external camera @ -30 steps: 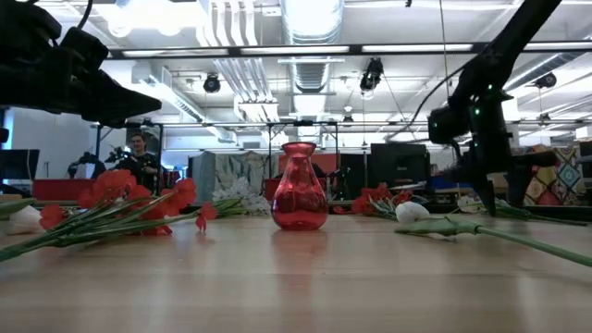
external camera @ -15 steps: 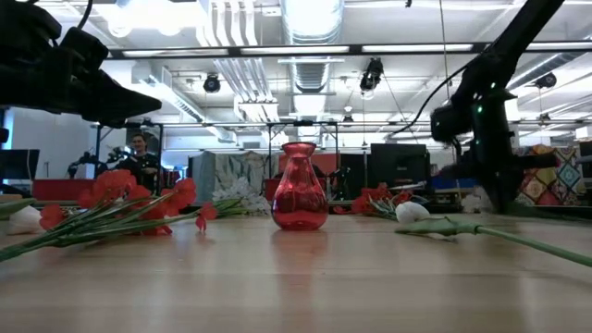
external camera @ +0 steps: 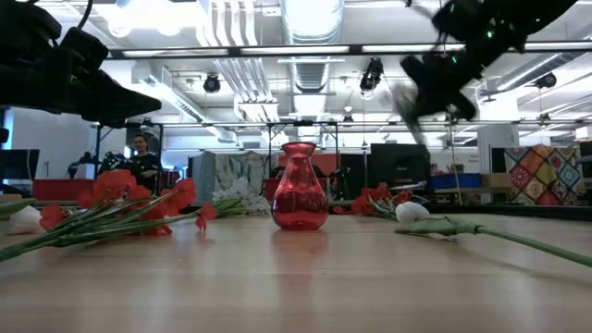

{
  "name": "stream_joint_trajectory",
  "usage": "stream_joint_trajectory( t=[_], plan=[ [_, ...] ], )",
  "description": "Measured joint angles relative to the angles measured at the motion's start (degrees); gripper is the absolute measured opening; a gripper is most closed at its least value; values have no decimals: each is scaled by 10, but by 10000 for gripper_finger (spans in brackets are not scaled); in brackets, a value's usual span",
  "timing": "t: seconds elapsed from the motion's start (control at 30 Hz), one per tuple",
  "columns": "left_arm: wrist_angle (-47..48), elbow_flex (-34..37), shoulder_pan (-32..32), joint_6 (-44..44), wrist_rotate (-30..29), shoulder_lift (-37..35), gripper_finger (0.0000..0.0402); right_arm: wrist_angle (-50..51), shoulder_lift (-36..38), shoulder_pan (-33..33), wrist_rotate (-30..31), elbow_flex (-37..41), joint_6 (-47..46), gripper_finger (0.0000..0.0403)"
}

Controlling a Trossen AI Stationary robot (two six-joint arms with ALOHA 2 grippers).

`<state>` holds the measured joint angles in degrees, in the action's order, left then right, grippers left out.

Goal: Sort flowers into vase by color
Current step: Put the right white flowers into the transparent flower vase

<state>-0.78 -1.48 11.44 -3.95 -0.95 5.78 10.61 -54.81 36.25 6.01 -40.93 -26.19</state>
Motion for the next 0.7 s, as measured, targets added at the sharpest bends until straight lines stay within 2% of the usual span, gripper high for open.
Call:
stream_joint_trajectory(
  t=[0.17,0.33,0.5,0.7],
  plan=[
    [0,0,0,0,0,0,0,-238,-30,-81,-1,9,87,18],
    [0,0,0,0,0,0,0,-424,-101,-109,-2,-1,174,18],
    [0,0,0,0,0,0,0,-505,-187,-98,1,-54,213,18],
    [0,0,0,0,0,0,0,-511,-281,-75,0,-157,263,18]
  ],
)
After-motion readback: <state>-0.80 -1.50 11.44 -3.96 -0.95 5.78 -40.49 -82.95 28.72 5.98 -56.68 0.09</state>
